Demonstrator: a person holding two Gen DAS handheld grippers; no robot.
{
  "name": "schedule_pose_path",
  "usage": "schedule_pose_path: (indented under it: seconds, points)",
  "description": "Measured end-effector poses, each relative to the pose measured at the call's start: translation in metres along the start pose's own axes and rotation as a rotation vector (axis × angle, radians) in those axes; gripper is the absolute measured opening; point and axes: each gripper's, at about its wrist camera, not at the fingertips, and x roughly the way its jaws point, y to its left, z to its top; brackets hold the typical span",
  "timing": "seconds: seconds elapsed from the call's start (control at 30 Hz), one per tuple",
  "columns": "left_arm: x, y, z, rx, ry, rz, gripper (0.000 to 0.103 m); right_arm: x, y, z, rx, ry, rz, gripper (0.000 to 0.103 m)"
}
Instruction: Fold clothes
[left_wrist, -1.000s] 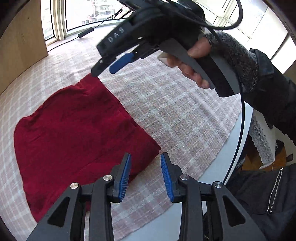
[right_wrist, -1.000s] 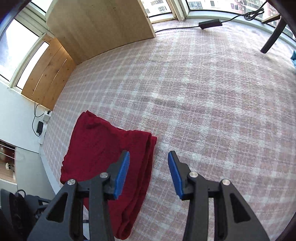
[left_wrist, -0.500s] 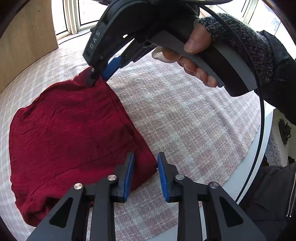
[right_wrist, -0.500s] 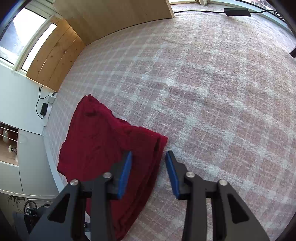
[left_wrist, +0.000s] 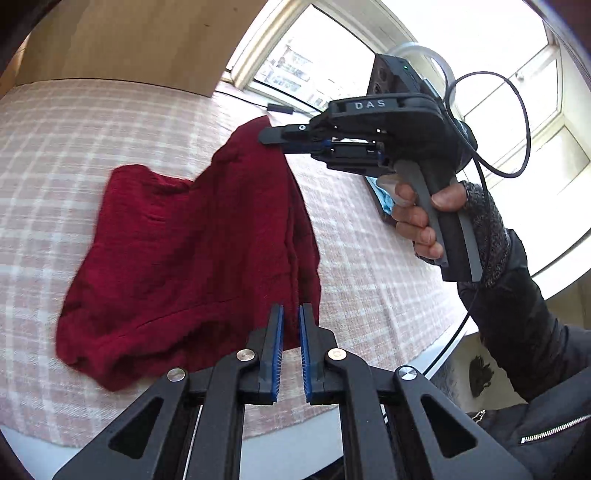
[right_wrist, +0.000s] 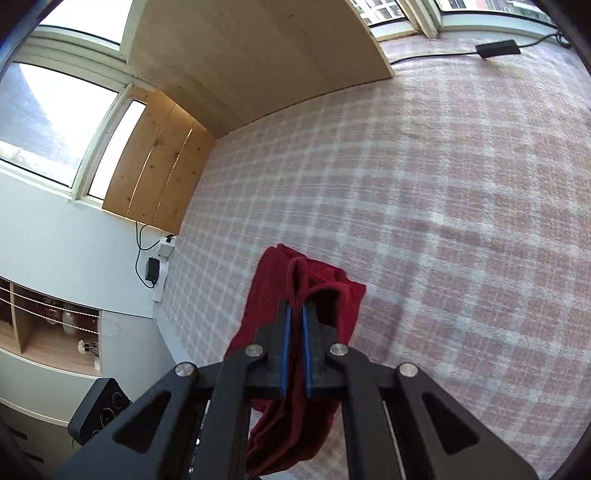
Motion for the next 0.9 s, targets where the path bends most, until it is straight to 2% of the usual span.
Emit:
schedule_pose_path:
  seconds: [0.07,0.2,0.3,0.37,0.4,0.47,0.5,0.57,0.6,0.67,0.7,0.77,0.83,0.9]
  points:
    - [-0.011,0.026,-0.005,-0.057,-0.008,0.006,0.0,0.02,0.024,0.009,-0.031,0.009,-0.015,0.006]
    - [-0.019,0.075,-0.018,-0.16,0.012,0.032,0.0,0.069,0.046,0.018,-0.044,0.057,-0.068,0.006]
    - [-0.024,0.083,-0.023,-0.149,0.022,0.024,0.0,0.101,0.055,0.024,-0.03,0.071,-0.114,0.006]
    - [-0.024,0.078,-0.02,-0.116,0.03,0.023,0.0,0.117,0.052,0.026,0.039,0.081,-0.125,0.006]
    - [-0.023,0.075,-0.018,-0.1,0.035,0.023,0.002,0.124,0.051,0.028,0.071,0.092,-0.136,0.01]
    - [-0.022,0.073,-0.013,-0.078,0.039,0.023,0.009,0.141,0.059,0.028,0.044,0.193,-0.153,0.012]
    - [-0.02,0.073,-0.009,-0.069,0.037,0.032,0.011,0.142,0.065,0.026,0.031,0.213,-0.137,0.012]
    - [-0.018,0.069,-0.004,-0.034,0.042,0.043,0.011,0.124,0.074,0.021,0.008,0.18,-0.101,0.012]
    - [-0.015,0.065,-0.001,-0.005,0.049,0.046,0.015,0.112,0.077,0.02,0.001,0.154,-0.079,0.014]
    - [-0.008,0.055,0.0,0.061,0.076,0.07,0.024,0.083,0.077,0.018,0.001,0.103,-0.05,0.024]
    - [-0.004,0.05,0.0,0.094,0.09,0.084,0.027,0.068,0.075,0.015,-0.015,0.074,-0.056,0.029]
    - [0.008,0.045,-0.001,0.14,0.122,0.106,0.028,0.044,0.062,0.006,-0.032,0.039,-0.109,0.029]
    - [0.021,0.042,-0.002,0.168,0.143,0.135,0.028,0.026,0.042,-0.006,-0.016,0.032,-0.155,0.029]
    - [0.034,0.039,-0.002,0.206,0.15,0.177,0.028,0.021,0.018,-0.025,0.031,0.051,-0.152,0.029]
